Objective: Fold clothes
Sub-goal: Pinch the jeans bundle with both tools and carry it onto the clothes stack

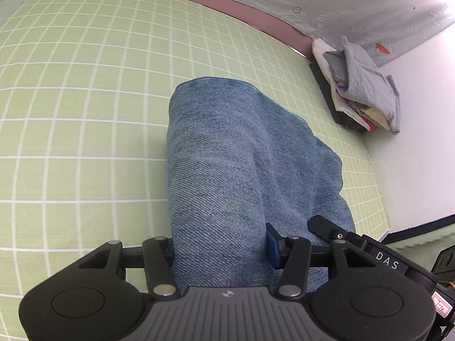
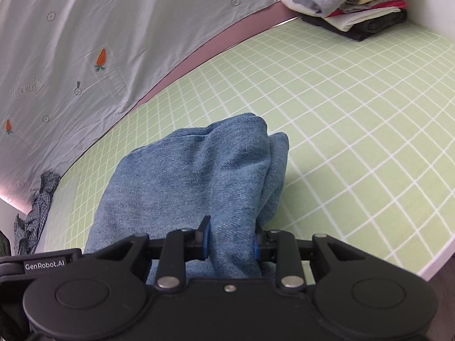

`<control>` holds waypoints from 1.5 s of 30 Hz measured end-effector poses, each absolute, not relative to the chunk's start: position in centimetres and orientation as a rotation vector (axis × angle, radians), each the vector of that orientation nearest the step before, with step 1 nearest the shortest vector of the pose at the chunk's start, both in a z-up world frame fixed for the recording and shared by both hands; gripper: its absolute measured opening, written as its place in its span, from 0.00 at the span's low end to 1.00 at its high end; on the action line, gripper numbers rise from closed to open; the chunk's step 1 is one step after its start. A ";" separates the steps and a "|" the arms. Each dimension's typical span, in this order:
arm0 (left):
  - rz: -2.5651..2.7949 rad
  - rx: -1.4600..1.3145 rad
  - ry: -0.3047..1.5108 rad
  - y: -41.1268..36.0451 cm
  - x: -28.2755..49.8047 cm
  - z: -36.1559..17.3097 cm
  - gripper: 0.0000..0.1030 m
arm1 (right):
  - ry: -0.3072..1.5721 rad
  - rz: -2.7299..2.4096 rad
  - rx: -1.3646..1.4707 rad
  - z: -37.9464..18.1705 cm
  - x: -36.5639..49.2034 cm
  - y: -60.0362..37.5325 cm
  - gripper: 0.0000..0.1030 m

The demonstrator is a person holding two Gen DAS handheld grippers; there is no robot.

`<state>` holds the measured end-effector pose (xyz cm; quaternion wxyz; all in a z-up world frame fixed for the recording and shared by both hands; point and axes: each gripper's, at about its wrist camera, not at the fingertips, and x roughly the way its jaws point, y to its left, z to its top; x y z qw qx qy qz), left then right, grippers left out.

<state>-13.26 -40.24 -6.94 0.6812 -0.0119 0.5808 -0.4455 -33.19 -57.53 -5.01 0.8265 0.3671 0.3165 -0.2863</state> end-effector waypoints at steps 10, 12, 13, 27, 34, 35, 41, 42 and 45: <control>-1.044 -0.004 1.218 -59.4 -23.5 -5.0 0.52 | 0.588 -0.620 0.717 -4.8 -43.2 -75.2 0.26; -1.057 -0.023 1.210 -63.3 -24.9 -4.4 0.52 | 0.555 -0.630 0.716 -4.2 -44.8 -79.0 0.26; -1.063 -0.031 1.206 -65.2 -25.6 -4.0 0.52 | 0.538 -0.637 0.736 -3.9 -45.6 -80.9 0.26; -1.291 -0.112 1.014 -86.1 -26.4 7.3 0.52 | 0.242 -0.705 0.588 7.2 -48.2 -99.6 0.25; -1.335 -0.199 0.812 -97.7 -19.2 11.6 0.61 | 0.100 -0.676 0.488 10.7 -39.9 -110.9 0.27; -1.283 -0.175 0.815 -99.5 -18.0 10.5 0.66 | 0.117 -0.684 0.483 9.7 -38.0 -112.6 0.28; -1.032 -0.089 0.941 -106.7 -12.2 1.3 0.78 | 0.283 -0.769 0.460 0.3 -29.3 -118.2 0.42; -1.029 -0.117 0.967 -106.8 -11.6 0.5 0.80 | 0.265 -0.768 0.483 -0.3 -29.3 -118.6 0.45; -1.065 -0.109 0.955 -106.6 -11.5 0.3 0.84 | 0.257 -0.770 0.490 -0.4 -29.6 -118.7 0.47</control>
